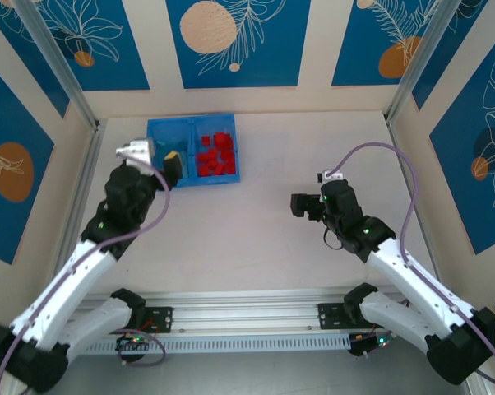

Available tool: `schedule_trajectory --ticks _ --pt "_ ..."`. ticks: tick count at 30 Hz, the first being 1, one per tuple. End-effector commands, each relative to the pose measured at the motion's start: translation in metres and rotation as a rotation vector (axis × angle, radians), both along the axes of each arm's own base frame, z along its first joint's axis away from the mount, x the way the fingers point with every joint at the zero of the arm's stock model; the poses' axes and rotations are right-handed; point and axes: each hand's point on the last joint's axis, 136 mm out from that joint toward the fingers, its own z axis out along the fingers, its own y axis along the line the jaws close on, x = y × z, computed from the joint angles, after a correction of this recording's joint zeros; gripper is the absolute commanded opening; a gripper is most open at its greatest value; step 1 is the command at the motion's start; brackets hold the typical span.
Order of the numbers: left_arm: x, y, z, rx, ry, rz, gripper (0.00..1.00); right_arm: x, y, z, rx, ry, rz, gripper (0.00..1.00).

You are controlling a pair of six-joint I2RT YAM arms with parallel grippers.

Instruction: Sort the legos into containers by color

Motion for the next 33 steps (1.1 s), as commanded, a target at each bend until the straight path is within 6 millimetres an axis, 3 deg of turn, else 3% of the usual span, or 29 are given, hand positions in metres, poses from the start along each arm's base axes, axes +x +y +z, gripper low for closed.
schedule_trajectory --ticks 1,4,6,13,19,24,25,27,29,31,33 --pt "-0.010 0.035 -0.067 0.199 0.101 0.141 0.91 0.036 -0.052 0.002 -0.131 -0.151 -0.203 0.98" --pt "-0.015 0.053 -0.094 0.243 0.119 0.226 1.00 0.050 -0.084 -0.033 -0.106 -0.081 -0.298 1.00" --pt "-0.013 0.060 -0.111 0.256 0.125 0.272 1.00 0.059 -0.095 -0.054 -0.087 -0.039 -0.315 1.00" --pt "0.001 0.080 -0.161 0.354 0.199 0.365 1.00 0.103 -0.105 -0.092 -0.086 -0.046 -0.275 0.99" --pt "0.017 0.078 -0.180 0.325 0.185 0.296 1.00 0.133 -0.098 -0.090 -0.094 -0.169 -0.191 1.00" --pt "0.035 0.077 -0.192 0.253 0.151 0.186 1.00 0.112 -0.082 -0.097 0.028 -0.215 -0.040 1.00" --pt "0.039 0.080 -0.194 0.238 0.141 0.179 1.00 0.111 -0.083 -0.094 0.042 -0.299 -0.033 0.99" --pt "0.047 0.086 -0.198 0.206 0.127 0.167 1.00 0.111 -0.088 -0.097 0.030 -0.235 -0.071 0.99" --pt "0.055 0.092 -0.203 0.182 0.117 0.152 1.00 0.114 -0.088 -0.092 -0.006 -0.283 -0.086 0.99" --pt "0.065 0.095 -0.216 0.134 0.146 0.130 1.00 0.112 -0.087 -0.095 -0.016 -0.272 -0.087 0.99" --pt "0.074 0.079 -0.230 0.154 0.190 0.039 1.00 0.112 -0.087 -0.096 -0.008 -0.258 -0.082 0.99"
